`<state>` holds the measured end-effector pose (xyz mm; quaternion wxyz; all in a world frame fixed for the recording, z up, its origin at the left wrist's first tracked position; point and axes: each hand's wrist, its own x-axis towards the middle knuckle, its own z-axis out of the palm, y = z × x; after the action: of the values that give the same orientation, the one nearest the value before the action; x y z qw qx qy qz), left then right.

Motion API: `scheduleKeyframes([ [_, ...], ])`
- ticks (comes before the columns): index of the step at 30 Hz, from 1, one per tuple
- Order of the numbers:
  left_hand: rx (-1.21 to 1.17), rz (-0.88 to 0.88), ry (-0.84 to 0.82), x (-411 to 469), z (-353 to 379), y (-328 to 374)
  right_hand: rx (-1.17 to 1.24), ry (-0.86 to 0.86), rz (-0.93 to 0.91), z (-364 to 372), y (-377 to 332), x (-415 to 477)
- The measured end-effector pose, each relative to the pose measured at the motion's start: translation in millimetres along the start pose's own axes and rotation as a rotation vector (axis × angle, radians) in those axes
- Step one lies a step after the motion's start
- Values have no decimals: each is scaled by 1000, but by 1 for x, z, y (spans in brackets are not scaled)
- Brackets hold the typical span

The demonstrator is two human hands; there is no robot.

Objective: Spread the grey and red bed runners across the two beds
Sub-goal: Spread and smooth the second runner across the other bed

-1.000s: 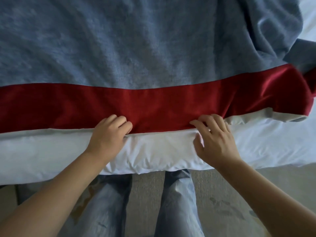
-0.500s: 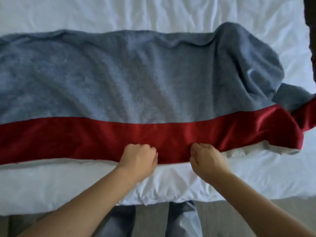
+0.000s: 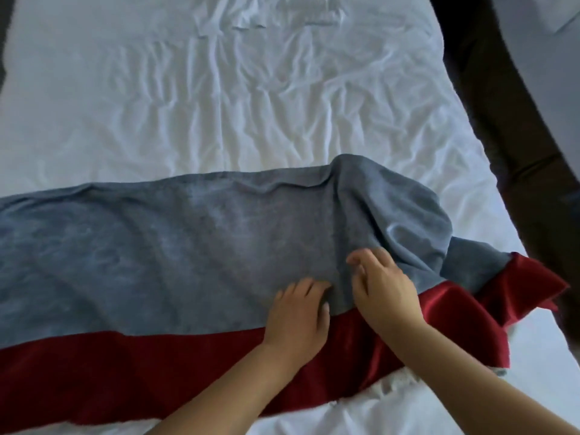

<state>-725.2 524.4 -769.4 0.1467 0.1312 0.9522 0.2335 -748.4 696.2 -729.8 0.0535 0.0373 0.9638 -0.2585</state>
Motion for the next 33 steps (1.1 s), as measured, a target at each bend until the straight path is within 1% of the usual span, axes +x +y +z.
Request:
scheduleKeyframes([
  [2,-9,29,31,31,0,18,16,116,39,-19,19,33],
  [4,-27,-31,91,69,-1,39,-17,169,117,-36,40,62],
  [6,-40,-108,189,102,-1,60,-40,126,234,-47,60,80],
  [7,-47,-138,205,114,2,70,-53,76,282,-49,68,85],
  [9,-50,-165,175,126,13,89,-97,-33,333,-47,80,89],
  [13,69,-117,152,122,41,107,-120,-176,308,-36,100,79],
  [14,85,-99,120,121,44,104,-134,-214,295,-32,107,74],
  [17,98,-90,1,117,53,86,-297,-302,254,-13,116,65],
  [19,100,-93,-25,113,59,77,-342,-310,285,-4,112,68],
  [21,114,-95,-10,114,68,76,-368,-318,272,2,114,74],
  [25,105,-134,-48,119,73,83,-355,-352,300,3,124,72],
  [31,115,-199,-58,126,74,92,-362,-401,239,3,134,85],
  [33,116,-234,-53,124,72,96,-354,-412,184,3,136,86],
])
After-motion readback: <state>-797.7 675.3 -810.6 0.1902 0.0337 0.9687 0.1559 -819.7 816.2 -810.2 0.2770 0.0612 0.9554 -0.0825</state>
